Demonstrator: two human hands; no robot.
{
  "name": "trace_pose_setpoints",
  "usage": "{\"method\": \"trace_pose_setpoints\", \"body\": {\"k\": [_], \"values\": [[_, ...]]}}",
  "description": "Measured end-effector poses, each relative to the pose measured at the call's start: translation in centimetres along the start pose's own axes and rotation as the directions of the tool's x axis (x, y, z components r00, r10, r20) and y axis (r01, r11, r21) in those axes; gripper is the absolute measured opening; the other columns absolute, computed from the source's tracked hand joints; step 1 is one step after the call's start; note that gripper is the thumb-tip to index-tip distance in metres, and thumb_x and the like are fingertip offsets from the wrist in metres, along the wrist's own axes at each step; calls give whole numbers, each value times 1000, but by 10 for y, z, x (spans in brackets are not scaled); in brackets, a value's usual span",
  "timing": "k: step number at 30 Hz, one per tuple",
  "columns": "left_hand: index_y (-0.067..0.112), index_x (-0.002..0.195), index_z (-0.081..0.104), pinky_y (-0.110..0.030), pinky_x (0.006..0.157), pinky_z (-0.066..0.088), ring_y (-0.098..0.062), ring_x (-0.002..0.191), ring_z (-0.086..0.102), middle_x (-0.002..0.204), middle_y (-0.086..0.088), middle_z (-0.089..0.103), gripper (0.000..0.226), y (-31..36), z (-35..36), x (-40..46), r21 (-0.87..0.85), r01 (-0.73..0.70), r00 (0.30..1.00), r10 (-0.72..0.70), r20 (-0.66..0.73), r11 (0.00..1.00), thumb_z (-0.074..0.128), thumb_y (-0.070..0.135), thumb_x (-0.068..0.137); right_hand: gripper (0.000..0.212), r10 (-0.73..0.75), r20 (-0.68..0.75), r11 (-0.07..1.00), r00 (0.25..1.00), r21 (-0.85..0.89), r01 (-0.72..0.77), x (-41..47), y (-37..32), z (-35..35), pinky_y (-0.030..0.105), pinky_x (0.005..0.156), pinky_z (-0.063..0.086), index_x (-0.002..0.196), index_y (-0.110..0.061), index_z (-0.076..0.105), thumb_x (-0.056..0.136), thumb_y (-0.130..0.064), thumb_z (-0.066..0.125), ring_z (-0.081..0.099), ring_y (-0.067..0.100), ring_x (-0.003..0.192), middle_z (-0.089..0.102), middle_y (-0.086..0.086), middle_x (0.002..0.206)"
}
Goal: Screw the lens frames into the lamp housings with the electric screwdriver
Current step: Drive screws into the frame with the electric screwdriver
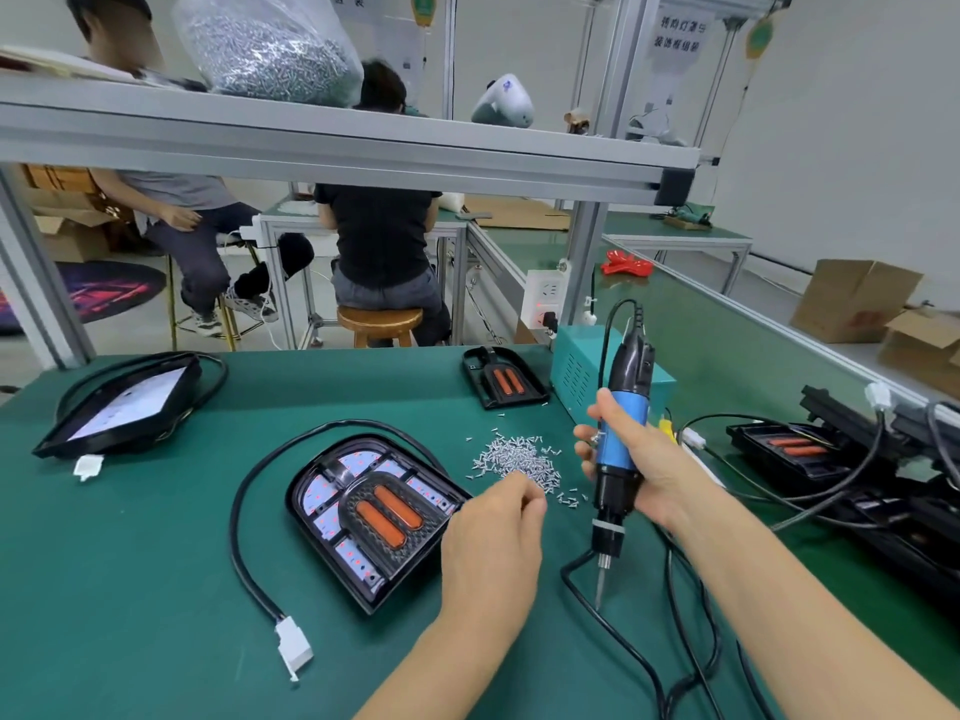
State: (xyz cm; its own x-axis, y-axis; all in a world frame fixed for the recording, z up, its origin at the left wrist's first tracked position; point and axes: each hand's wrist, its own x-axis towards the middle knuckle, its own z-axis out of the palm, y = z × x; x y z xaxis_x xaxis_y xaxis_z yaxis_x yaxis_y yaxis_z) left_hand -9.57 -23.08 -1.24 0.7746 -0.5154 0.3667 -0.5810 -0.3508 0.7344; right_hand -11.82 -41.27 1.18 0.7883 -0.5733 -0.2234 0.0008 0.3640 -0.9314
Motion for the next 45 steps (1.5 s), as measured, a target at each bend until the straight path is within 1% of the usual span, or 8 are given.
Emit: {"method": "trace_pose_setpoints", "body": {"k": [4, 11, 16, 21, 26, 31, 37, 45], "values": [[19, 81, 59, -30, 73, 44, -9, 70, 50, 77, 10, 59, 12, 10, 4, 15, -166, -22, 1000, 23, 2, 986, 54, 17, 92, 56, 18, -36, 997, 999, -81, -21, 5, 2, 1, 26, 51, 51, 96, -12, 64, 61, -54, 73, 53, 15, 55, 54, 3, 67], [8, 84, 57, -15, 103, 32, 6, 131, 37, 143, 16, 42, 11, 21, 36, 32, -367, -181, 978, 207, 34, 913, 50, 5, 93, 86, 72, -28, 977, 997, -198, -76, 7, 11, 10, 41, 95, 52, 107, -8, 67, 54, -76, 63, 69, 27, 100, 73, 13, 102], [2, 104, 56, -24, 105, 30, -13, 134, 37, 147, 0, 40, 17, 16, 47, 34, -218, -206, 976, 218, 30, 954, 41, 8, 98, 70, 148, -17, 988, 989, -48, -149, 10, 8, 16, 30, 62, 54, 93, -12, 67, 52, -70, 64, 71, 18, 66, 73, 2, 71], [9, 101, 48, -36, 75, 39, -28, 91, 48, 101, -10, 59, 11, 6, 40, 41, 84, -77, 994, 70, 81, 993, 38, 14, 99, 65, 133, -9, 991, 991, 20, -133, 14, 5, 20, 27, 54, 51, 97, -11, 65, 66, -69, 60, 61, 18, 50, 62, 4, 65], [14, 102, 44, -29, 68, 26, -22, 85, 41, 100, -7, 58, 11, -4, 37, 37, 378, 3, 996, -34, 77, 926, 40, 6, 96, 58, 64, 0, 997, 998, 32, -64, 18, 0, 23, 30, 64, 50, 93, -10, 62, 64, -61, 64, 54, 14, 55, 59, 3, 70], [15, 90, 48, -33, 73, 38, -21, 83, 48, 93, -1, 59, 12, 8, 32, 32, -48, 59, 998, -60, -21, 997, 40, 16, 99, 62, 62, 61, 992, 996, 102, -68, 11, 2, 19, 31, 59, 59, 103, -9, 58, 64, -57, 65, 67, 16, 63, 71, 5, 74], [14, 83, 57, -28, 62, 45, -9, 61, 52, 76, 0, 66, 16, 21, 14, 33, -577, 250, 959, -280, 39, 777, 48, 12, 96, 57, 25, 75, 994, 997, 102, -32, 1, 2, 17, 35, 69, 59, 99, -12, 57, 65, -57, 63, 68, 16, 69, 69, 4, 78], [12, 77, 68, -18, 54, 50, -10, 57, 62, 67, -6, 69, 18, 1, -33, 22, -751, 223, 958, -283, 50, 622, 63, -4, 84, 27, -91, 132, 913, 987, 407, 30, -16, -4, 22, 24, 54, 55, 84, -16, 61, 69, -36, 73, 63, 13, 57, 63, 1, 68]]}}
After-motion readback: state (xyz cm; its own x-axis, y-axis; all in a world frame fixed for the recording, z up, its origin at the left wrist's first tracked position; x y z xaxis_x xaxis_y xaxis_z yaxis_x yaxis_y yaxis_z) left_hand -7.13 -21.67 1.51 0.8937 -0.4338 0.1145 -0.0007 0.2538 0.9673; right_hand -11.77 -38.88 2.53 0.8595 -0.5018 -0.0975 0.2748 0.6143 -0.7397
